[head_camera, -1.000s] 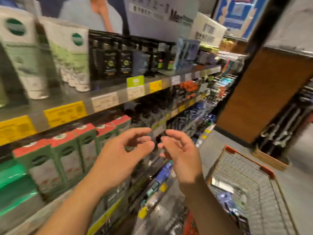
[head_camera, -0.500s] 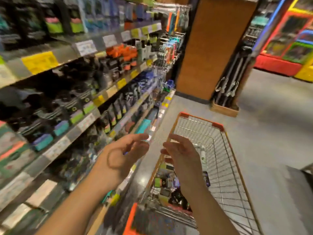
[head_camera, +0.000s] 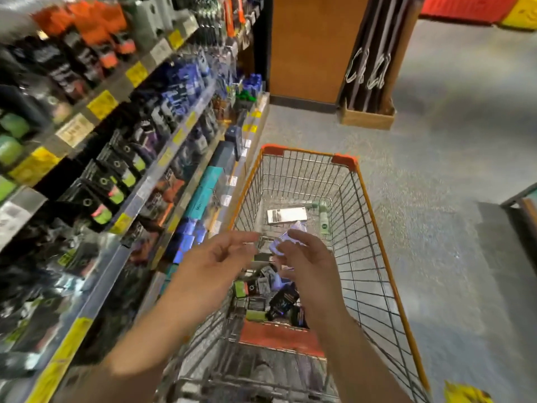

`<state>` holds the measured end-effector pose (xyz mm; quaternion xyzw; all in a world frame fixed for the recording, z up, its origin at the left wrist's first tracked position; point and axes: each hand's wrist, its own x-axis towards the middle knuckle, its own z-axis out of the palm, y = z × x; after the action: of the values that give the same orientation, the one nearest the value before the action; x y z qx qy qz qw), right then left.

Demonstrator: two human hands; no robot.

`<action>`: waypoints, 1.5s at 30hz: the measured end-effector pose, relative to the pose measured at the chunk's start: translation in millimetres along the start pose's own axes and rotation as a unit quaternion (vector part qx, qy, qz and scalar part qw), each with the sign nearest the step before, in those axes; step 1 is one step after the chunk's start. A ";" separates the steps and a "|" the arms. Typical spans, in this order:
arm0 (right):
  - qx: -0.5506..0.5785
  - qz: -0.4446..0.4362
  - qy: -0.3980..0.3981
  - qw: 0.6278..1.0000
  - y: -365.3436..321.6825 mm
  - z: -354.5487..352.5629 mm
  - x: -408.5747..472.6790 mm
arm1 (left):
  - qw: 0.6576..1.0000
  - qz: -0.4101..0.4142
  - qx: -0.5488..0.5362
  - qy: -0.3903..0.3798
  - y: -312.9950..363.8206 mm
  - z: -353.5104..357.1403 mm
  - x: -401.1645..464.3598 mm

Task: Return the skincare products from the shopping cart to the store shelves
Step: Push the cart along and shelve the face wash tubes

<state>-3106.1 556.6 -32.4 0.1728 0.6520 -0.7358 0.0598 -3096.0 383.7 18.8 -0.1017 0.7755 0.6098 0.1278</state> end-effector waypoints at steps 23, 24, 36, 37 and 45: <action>-0.053 0.162 0.046 0.984 154.8 -33.0 216.5 | 0.945 -0.264 -0.156 0.113 -117.2 113.3 190.2; -0.049 0.175 0.044 0.982 167.2 -27.8 231.2 | 0.935 -0.282 -0.177 0.122 -126.1 119.1 197.1; -0.087 0.197 0.013 0.976 280.0 32.7 362.9 | 0.781 -0.417 -0.404 0.230 -216.7 140.1 235.3; -0.100 0.190 0.008 0.977 281.0 37.5 367.8 | 0.777 -0.421 -0.406 0.233 -220.3 141.5 237.9; -0.246 0.137 -0.019 0.959 295.0 69.8 406.2 | 0.773 -0.422 -0.411 0.237 -230.8 143.0 254.3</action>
<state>-3405.0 501.9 -438.1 0.2260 0.7819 -0.5406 0.2129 -3253.7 467.9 -307.4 -0.6029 0.3360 0.7117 0.1305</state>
